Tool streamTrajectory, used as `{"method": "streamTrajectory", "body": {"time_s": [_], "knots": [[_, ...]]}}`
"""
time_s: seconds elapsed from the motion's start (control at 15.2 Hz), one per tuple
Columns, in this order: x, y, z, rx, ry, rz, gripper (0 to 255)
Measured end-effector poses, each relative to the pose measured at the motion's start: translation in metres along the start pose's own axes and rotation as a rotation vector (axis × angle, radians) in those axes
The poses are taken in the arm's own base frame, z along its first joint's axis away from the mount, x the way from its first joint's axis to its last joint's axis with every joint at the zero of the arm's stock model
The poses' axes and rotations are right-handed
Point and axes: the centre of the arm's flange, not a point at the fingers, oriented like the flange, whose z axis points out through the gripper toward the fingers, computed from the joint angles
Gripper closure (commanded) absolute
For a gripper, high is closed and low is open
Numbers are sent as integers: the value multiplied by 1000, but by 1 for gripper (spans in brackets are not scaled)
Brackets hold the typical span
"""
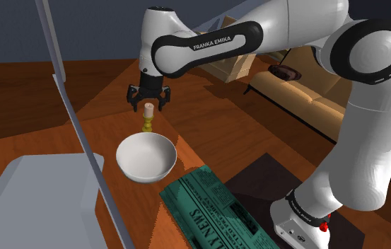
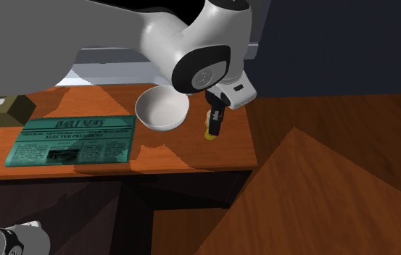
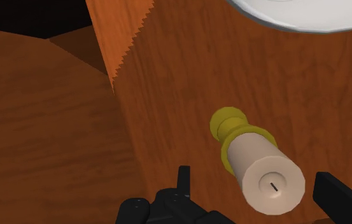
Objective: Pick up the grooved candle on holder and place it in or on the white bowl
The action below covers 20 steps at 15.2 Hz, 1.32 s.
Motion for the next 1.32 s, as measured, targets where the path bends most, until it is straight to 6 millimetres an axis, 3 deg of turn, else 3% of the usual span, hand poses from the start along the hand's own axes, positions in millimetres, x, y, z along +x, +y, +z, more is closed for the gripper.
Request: {"method": "streamTrajectory", "body": {"time_s": [0.2, 0.26, 0.92, 1.32], "knots": [[0, 0, 0, 0, 0, 0, 0], [0, 0, 0, 0, 0, 0, 255], [0, 0, 0, 1, 1, 0, 255], [1, -2, -25, 0, 0, 0, 255]]}}
